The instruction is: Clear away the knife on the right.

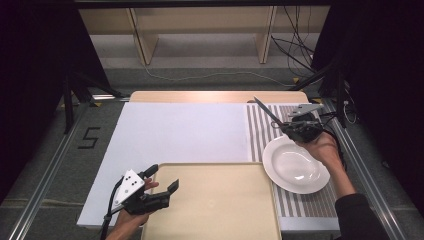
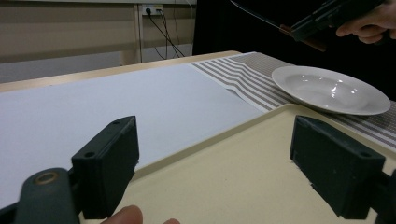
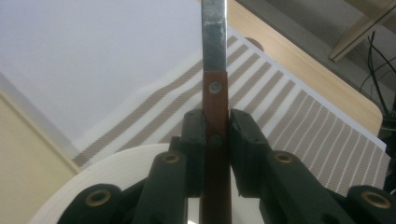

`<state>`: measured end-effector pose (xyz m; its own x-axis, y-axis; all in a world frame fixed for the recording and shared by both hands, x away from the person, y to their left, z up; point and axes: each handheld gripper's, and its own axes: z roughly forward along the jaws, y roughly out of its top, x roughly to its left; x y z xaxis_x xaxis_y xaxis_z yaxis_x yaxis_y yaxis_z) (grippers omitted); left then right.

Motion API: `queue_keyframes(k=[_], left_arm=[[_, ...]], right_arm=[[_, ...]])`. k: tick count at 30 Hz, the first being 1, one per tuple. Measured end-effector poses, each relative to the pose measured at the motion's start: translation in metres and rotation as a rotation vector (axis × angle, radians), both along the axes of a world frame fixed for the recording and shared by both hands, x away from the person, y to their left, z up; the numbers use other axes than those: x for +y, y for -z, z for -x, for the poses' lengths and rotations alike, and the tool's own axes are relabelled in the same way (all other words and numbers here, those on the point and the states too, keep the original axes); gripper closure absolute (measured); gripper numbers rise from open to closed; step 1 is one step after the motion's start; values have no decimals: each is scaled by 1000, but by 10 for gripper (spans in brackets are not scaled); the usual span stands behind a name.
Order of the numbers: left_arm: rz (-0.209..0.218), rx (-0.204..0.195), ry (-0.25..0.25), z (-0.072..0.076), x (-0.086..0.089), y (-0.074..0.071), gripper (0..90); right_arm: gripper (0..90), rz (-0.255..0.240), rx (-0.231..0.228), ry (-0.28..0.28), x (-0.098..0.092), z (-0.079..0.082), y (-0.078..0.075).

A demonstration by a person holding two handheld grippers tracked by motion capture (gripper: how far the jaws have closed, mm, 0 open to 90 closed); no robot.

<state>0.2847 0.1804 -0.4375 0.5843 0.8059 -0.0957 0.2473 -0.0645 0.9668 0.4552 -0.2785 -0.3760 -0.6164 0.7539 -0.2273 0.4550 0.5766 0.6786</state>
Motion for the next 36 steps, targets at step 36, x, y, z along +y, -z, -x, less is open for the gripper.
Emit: queue_keyframes(k=[36], left_arm=[[-1,-7,0,2,0,-1,155]], right_arm=[[772,-6,22,-168,50,90,21]])
